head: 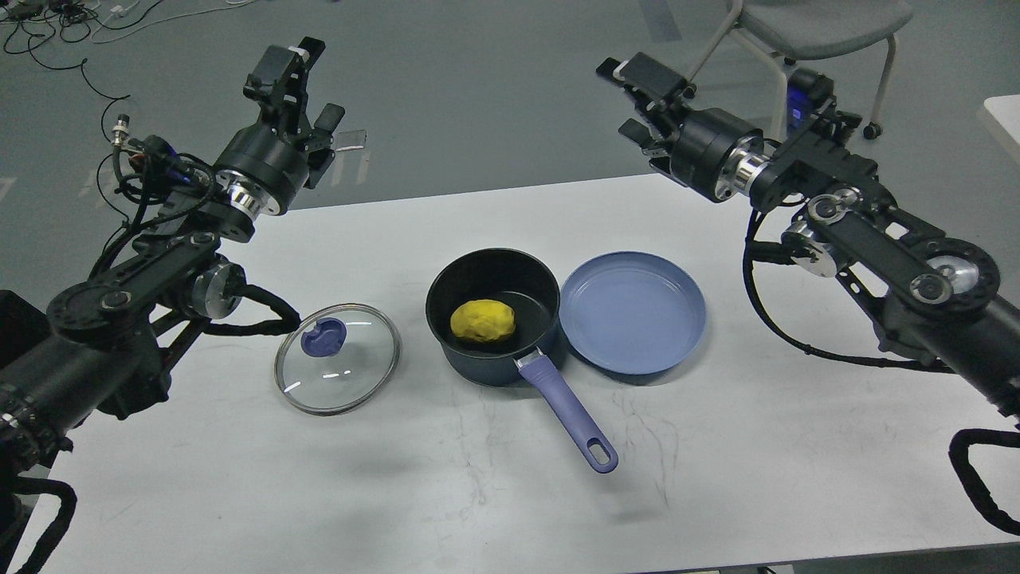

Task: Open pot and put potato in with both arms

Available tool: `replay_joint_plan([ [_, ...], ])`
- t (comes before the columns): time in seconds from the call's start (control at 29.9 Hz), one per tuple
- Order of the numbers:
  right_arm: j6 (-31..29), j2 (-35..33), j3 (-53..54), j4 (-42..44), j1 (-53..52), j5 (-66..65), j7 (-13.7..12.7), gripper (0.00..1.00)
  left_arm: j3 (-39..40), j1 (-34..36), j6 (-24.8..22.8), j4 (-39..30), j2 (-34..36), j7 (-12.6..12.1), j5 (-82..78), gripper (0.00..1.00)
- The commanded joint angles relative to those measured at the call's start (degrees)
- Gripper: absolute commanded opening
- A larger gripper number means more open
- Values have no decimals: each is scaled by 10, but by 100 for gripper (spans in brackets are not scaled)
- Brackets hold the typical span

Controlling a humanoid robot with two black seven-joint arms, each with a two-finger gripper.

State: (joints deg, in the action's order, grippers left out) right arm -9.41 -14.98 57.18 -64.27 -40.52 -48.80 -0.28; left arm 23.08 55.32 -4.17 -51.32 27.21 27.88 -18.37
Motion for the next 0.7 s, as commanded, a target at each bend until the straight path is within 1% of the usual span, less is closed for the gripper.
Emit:
replay_joint_plan([
  [0.0, -16, 1, 46, 3, 24, 73, -2, 100, 20, -9, -34, -5, -4, -13, 27, 98],
  [0.1, -18, 13, 90, 2, 52, 109, -4, 100, 30, -28, -69, -10, -4, -13, 30, 98],
  [0.13, -18, 14, 90, 2, 52, 109, -4, 100, 30, -29, -69, -10, -4, -13, 30, 98],
  [0.2, -21, 24, 111, 3, 62, 124, -4, 100, 51, -50, -119, -11, -1, -16, 36, 98],
  [0.23, -21, 26, 115, 3, 63, 124, -4, 100, 57, -57, -133, -12, -1, -17, 39, 98],
  [0.27, -21, 29, 122, 2, 69, 126, -4, 100, 67, -67, -148, -12, -2, -24, 46, 98],
  [0.37, -22, 31, 131, 3, 75, 136, -11, 100, 73, -74, -151, -12, -2, -42, 55, 98],
  [0.4, -19, 35, 132, 3, 75, 139, -21, 100, 73, -76, -152, -12, -2, -54, 59, 98],
  [0.47, -10, 47, 132, 5, 75, 138, -35, 100, 73, -86, -153, -12, -1, -68, 66, 98],
  [0.5, 5, 53, 131, 5, 75, 136, -37, 100, 74, -90, -156, -12, -1, -73, 68, 98],
  [0.6, 27, 64, 125, 6, 75, 138, -32, 100, 74, -95, -154, -12, -1, -73, 69, 98],
  [0.67, 27, 65, 121, 0, 76, 139, -31, 100, 74, -97, -156, -12, 0, -72, 73, 98],
])
